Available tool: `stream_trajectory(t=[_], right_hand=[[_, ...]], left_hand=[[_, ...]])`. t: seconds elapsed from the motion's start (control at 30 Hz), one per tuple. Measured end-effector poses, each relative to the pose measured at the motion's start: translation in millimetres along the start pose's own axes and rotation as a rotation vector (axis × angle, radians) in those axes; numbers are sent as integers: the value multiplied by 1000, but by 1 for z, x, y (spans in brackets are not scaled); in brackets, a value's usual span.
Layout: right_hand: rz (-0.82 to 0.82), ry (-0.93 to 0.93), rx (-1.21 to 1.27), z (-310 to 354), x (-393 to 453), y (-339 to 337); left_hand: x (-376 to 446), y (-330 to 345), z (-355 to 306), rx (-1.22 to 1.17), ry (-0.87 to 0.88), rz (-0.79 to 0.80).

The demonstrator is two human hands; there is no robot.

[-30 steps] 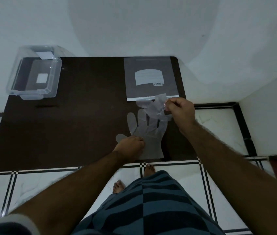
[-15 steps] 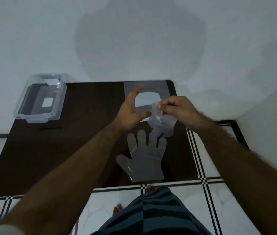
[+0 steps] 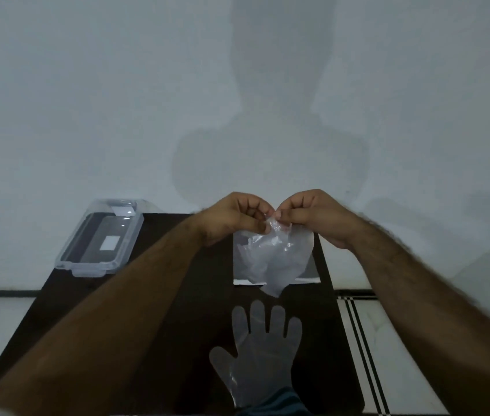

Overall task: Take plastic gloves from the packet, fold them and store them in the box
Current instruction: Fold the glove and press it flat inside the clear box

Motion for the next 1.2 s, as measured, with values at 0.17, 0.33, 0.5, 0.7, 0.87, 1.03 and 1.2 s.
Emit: stream_trajectory(t=[0.17, 0.33, 0.5, 0.7, 0.87, 1.03, 1.2], right_hand=[[-5, 10, -93, 8, 11, -10], [113, 15, -67, 4, 21, 1], [133, -59, -126, 17, 39, 15], [230, -148, -322, 53, 64, 54], [238, -156, -439, 74, 87, 82], [187, -115, -419, 80, 127, 111], [100, -46, -364, 88, 186, 155]], left_hand=[[-4, -20, -9, 13, 2, -195], [-24, -49, -10, -35, 7, -398], [-49, -66, 0, -150, 0, -480], [-82, -82, 10, -435, 8, -535], [-114, -133, 8, -422, 37, -691], [-144, -197, 12, -315, 14, -726], [-183, -282, 26, -291, -28, -807]])
Point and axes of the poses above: each hand's wrist, its own x-axis towards the middle knuckle, its own y-axis out of the palm, z = x × y, the point moved 10 cm from there along x, towards the middle knuckle, and after that the axes turned 2 degrees about z, right-handed, at the moved point
